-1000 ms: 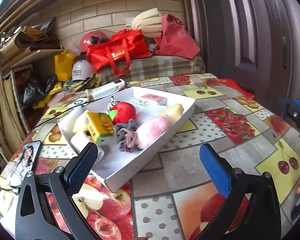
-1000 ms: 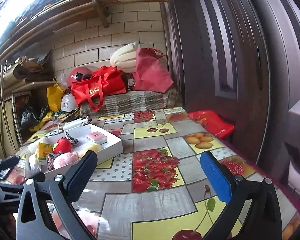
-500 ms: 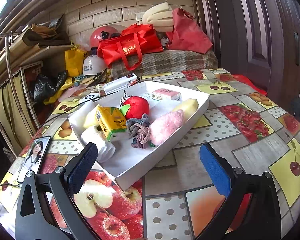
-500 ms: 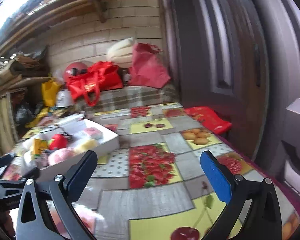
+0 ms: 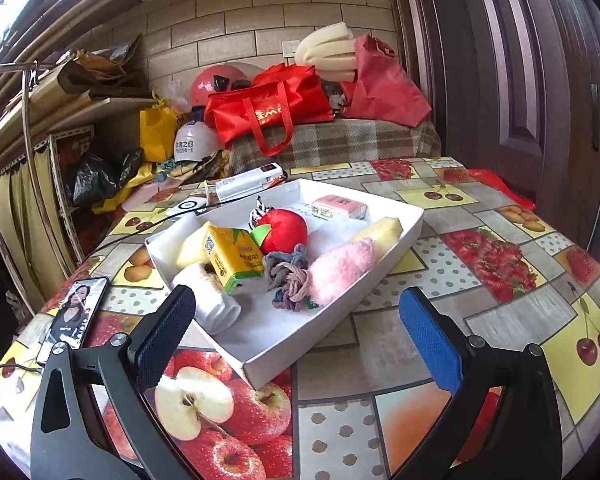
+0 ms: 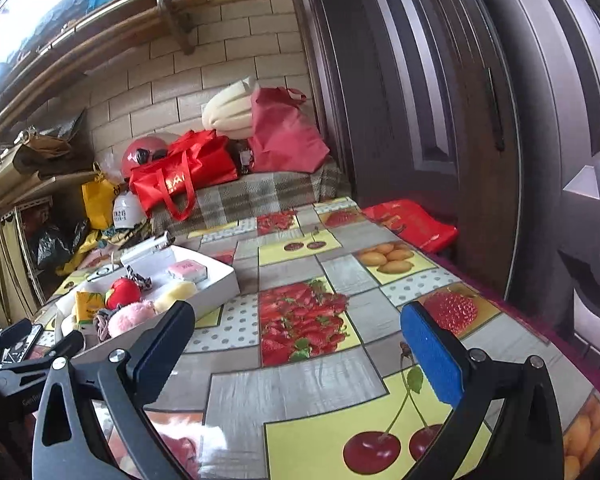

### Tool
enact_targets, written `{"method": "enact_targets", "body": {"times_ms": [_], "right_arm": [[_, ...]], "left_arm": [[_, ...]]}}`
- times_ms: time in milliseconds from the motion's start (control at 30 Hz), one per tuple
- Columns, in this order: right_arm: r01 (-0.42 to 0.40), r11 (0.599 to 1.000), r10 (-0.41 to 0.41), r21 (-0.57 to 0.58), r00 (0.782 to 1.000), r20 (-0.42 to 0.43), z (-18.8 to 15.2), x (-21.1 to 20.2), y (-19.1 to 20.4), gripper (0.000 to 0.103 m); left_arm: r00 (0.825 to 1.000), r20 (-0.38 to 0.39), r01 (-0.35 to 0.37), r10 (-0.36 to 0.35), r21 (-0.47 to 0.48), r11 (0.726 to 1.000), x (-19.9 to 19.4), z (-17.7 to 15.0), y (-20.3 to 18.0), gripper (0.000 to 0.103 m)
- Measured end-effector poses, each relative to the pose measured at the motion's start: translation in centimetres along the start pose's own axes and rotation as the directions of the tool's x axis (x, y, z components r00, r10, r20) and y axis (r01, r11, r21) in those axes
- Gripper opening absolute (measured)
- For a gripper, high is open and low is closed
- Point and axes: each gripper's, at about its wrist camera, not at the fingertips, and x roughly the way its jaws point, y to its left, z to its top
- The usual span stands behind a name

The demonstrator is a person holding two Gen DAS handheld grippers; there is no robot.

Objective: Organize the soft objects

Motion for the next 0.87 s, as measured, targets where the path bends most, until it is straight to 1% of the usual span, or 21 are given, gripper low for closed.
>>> {"method": "enact_targets", "body": {"times_ms": [167, 300, 567, 867], "right_arm": [[0.058, 0.998, -0.059, -0.03, 0.998, -0.029, -0.1, 0.7, 0.6, 0.103], [0.025, 0.998, -0.027, -0.051, 0.999, -0.033, -0.1, 0.7, 0.9, 0.103], [0.036, 0.999, -0.038, -0.037, 0.998, -0.04, -0.1, 0.7, 0.6, 0.103], [0.034, 0.999, -0.034, 0.011, 0.997, -0.067, 0.0, 1.3, -0.4, 0.103]], "left_arm": [[1.0, -0.018, 0.003, -0.002, 0.004, 1.0, 0.3, 0.0, 0.1, 0.103], [1.0, -0.024, 0.003, -0.003, 0.02, 1.0, 0.4, -0.1, -0.3, 0.103], [0.999, -0.036, 0.008, -0.007, 0.011, 1.0, 0.5, -0.2, -0.3, 0.103], [0.999, -0.039, 0.023, -0.023, 0.001, 1.0, 0.7, -0.2, 0.1, 0.103]]}}
